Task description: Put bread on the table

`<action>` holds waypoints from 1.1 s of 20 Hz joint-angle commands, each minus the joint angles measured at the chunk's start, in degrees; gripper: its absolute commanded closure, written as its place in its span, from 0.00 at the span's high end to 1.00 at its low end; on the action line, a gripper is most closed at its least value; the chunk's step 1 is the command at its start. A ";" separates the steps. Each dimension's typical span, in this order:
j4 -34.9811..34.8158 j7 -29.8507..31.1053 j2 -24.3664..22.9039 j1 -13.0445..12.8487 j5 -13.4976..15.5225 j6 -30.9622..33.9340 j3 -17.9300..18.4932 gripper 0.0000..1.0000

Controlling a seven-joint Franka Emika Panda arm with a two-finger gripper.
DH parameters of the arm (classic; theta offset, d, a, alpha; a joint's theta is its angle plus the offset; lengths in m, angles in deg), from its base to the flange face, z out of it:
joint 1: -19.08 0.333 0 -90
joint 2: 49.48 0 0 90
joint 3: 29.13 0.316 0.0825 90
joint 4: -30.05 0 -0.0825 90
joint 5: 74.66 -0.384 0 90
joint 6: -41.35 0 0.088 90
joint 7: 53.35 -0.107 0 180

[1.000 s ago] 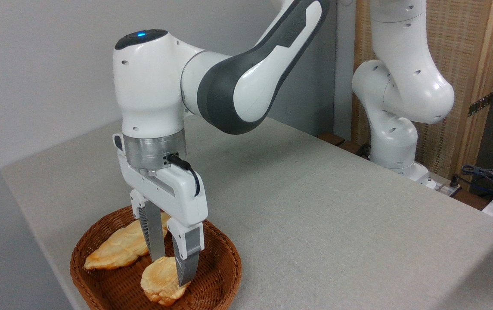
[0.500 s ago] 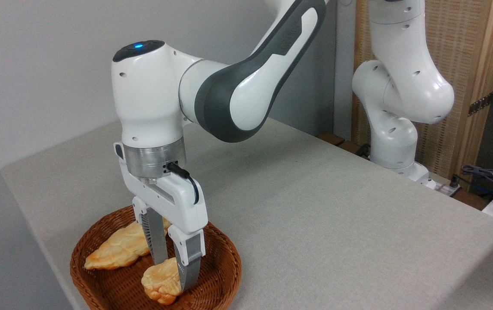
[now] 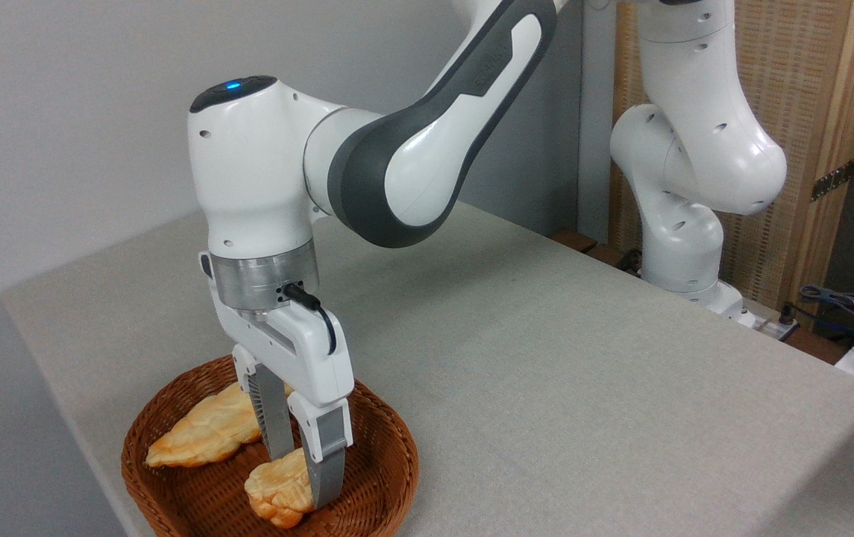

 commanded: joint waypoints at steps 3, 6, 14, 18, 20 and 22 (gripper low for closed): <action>0.64 0.21 0.62 -0.08 -1.04 -0.53 0.15 0.50; 0.64 0.21 0.53 -0.08 -1.04 -0.53 0.15 0.50; 0.55 0.83 -5.87 -0.34 0.37 0.61 -0.03 0.52; 0.20 0.39 -9.65 -0.43 2.39 9.03 -0.12 0.57; -0.42 0.30 -11.41 -0.52 2.74 13.43 -0.12 0.57; -1.47 0.04 -13.26 -0.61 4.49 18.35 -0.12 0.57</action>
